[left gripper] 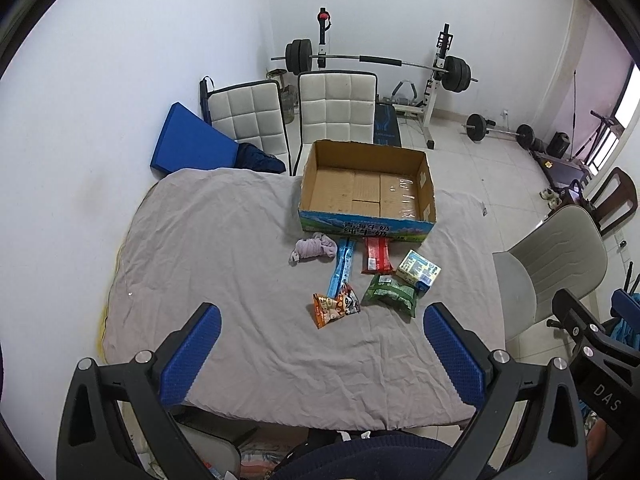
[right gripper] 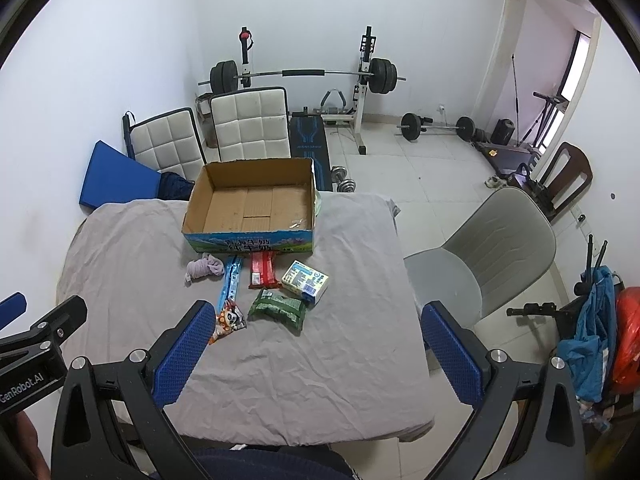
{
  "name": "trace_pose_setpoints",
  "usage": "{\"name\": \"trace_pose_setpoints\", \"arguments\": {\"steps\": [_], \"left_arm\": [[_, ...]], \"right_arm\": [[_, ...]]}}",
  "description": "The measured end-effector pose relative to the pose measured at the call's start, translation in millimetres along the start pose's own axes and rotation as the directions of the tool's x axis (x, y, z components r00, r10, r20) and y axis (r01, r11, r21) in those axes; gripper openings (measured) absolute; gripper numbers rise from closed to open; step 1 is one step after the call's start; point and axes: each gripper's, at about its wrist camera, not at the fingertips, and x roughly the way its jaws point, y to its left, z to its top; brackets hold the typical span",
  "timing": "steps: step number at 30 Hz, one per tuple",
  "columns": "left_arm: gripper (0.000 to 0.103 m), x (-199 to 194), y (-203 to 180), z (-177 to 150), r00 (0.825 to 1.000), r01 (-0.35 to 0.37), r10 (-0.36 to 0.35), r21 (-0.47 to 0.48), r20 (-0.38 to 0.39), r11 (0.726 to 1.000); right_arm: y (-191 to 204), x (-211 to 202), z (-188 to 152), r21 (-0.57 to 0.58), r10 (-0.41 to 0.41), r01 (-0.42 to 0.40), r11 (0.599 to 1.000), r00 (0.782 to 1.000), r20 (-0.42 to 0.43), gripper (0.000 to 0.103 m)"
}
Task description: Organize soft objects
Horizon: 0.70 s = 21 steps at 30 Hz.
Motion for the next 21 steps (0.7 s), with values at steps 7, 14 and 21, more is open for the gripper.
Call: {"name": "trace_pose_setpoints", "arguments": {"steps": [7, 14, 21], "left_arm": [[0.103, -2.2, -0.9, 1.6, 1.000, 0.003, -0.003, 0.002, 0.006, 1.000], [0.103, -3.9, -1.5, 4.2, 1.000, 0.001, -0.001, -0.002, 0.016, 1.000], [0.103, -5.0, -0.7, 6.0, 1.000, 0.004, -0.004, -0.004, 0.020, 1.000]], "right_arm": [[0.7, -2.0, 1.5, 0.005, 0.001, -0.001, 1.000, 1.000, 0.008, 0.103], [1.7, -7.0, 3.8, 0.003, 0.001, -0.001, 1.000, 1.000, 0.022, 0.103], [4.3, -10.3, 6.8, -0.002, 0.007, -0.007, 1.000, 1.000, 0.028, 0.103]]}}
